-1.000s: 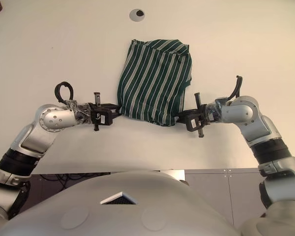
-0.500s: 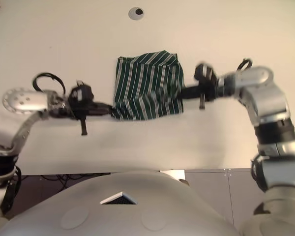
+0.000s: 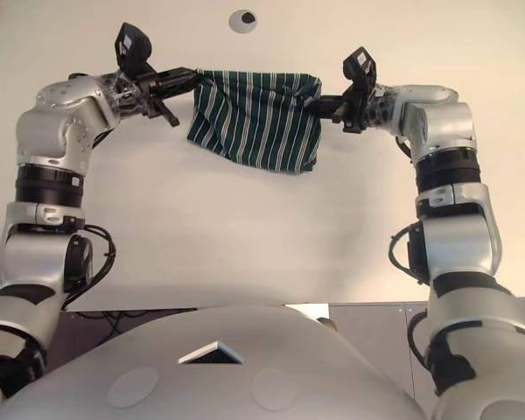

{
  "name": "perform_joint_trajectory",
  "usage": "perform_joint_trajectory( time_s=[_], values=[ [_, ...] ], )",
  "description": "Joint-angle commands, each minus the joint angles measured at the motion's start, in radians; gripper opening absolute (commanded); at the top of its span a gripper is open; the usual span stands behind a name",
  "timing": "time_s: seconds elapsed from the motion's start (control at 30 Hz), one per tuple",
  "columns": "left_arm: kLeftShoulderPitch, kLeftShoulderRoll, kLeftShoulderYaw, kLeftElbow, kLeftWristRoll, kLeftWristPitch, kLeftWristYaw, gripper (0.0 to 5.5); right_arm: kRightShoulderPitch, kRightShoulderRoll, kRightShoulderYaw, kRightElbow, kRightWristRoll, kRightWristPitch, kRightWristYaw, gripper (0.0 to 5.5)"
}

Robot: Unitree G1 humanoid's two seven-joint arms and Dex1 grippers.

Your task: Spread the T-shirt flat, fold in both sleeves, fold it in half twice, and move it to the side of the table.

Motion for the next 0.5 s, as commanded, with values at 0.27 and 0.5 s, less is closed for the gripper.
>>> perform_joint_trajectory(
  time_s=[0.27, 0.5],
  values=[
    [-0.208, -0.119, 0.068, 0.374, 0.069, -0.250, 0.063, 0.82, -0.023, -0.011, -0.039, 0.057, -0.042, 0.053, 0.000, 0.05],
    [0.067, -0.026, 0.133, 0.051, 0.058, -0.287, 0.090, 0.85, -0.031, -0.048, -0.152, 0.150, -0.073, -0.002, -0.211, 0.60]
  ],
)
